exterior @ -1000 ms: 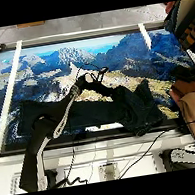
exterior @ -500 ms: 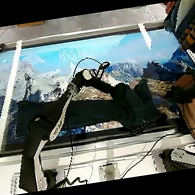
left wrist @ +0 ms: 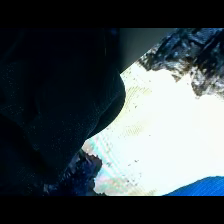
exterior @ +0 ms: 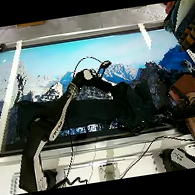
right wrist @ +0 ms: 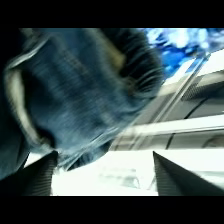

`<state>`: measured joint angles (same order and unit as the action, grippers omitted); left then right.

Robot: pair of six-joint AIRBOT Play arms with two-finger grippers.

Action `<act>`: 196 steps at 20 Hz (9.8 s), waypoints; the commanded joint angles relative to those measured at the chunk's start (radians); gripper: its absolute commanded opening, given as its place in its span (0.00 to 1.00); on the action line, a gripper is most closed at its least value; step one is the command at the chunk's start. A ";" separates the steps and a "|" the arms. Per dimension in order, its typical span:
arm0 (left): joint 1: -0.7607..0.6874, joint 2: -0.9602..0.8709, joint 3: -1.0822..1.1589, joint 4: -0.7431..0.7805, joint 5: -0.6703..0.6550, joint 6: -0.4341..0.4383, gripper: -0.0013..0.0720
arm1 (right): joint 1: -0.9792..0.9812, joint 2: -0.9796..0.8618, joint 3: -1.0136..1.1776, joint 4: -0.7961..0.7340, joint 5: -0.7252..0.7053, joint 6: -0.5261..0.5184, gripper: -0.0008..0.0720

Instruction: Fold the clothes and pants, and hang the long-sleeved shirts on hangers.

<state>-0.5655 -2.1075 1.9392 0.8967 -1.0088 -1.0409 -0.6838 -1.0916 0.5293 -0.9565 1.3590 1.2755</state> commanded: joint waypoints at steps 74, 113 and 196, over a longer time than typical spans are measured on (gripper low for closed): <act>0.599 0.348 0.052 0.500 0.019 0.002 0.05 | 0.217 0.552 -0.026 -0.152 -0.639 0.118 0.06; 0.554 0.016 0.047 0.008 -0.361 -0.602 0.90 | 0.217 0.455 -0.168 -0.147 -0.873 0.119 0.59; 1.028 0.278 -0.138 0.407 -0.169 -0.626 0.83 | 0.217 0.456 -0.168 -0.098 -0.930 0.120 0.58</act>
<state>0.4259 -1.8282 1.8542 1.4742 -1.2480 -1.6955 -0.4671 -0.6353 0.3618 -1.0527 0.4324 1.3968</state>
